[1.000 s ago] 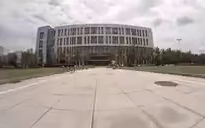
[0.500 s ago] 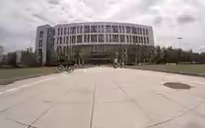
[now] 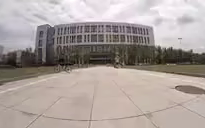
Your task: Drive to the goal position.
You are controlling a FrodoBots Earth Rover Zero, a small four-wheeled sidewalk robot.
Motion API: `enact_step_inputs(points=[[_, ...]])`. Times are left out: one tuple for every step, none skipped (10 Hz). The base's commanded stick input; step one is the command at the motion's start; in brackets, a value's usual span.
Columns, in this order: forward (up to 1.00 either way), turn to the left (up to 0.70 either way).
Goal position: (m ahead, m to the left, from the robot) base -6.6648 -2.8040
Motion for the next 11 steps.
enact_step_inputs(points=[[1.00,0.02],[1.00,0.02],[1.00,0.02],[1.00,0.02],[1.00,0.02],[1.00,0.02],[1.00,0.02],[1.00,0.02],[1.00,0.02],[1.00,0.02],[1.00,0.02]])
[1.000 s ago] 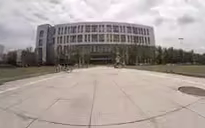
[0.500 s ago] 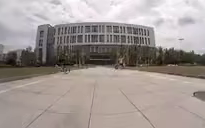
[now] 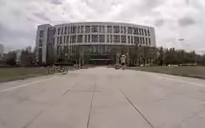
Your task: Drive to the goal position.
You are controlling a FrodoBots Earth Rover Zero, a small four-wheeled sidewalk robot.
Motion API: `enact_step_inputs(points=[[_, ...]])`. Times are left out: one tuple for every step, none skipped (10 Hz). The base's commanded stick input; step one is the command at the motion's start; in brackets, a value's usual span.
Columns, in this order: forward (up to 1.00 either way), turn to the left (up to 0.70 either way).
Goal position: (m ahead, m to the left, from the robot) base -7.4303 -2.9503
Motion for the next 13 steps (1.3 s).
enact_step_inputs(points=[[1.00,0.02],[1.00,0.03],[1.00,0.03],[1.00,0.02],[1.00,0.02],[1.00,0.02],[1.00,0.02],[1.00,0.02],[1.00,0.02],[1.00,0.02],[0.92,0.02],[0.11,0.01],[0.08,0.01]])
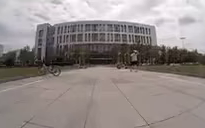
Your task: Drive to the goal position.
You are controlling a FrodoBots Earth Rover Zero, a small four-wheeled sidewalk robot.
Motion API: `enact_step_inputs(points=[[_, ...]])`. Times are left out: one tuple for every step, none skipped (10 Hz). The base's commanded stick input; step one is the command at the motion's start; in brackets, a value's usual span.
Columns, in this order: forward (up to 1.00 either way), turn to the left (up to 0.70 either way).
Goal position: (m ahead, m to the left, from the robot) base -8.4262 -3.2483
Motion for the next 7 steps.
enact_step_inputs(points=[[0.08,0.01],[0.08,0.01],[0.02,0.05],[-0.39,0.04],[-0.98,0.02],[-1.00,0.02],[-1.00,0.02]])
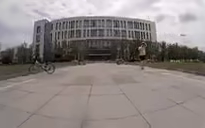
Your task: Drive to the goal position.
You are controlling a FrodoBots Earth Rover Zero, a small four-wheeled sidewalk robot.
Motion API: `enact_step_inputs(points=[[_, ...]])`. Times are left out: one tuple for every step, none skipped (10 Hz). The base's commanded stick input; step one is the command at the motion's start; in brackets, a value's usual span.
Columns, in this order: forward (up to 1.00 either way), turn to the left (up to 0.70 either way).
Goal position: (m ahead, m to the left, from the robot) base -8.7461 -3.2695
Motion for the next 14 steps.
enact_step_inputs(points=[[-1.00,0.00],[-1.00,0.00],[-1.00,0.00],[-1.00,0.00],[-1.00,0.00],[-1.00,0.00],[-1.00,0.00],[-1.00,0.00],[-1.00,0.00],[-1.00,0.00],[-1.00,0.00],[-1.00,0.00],[-1.00,0.00],[-1.00,0.00]])
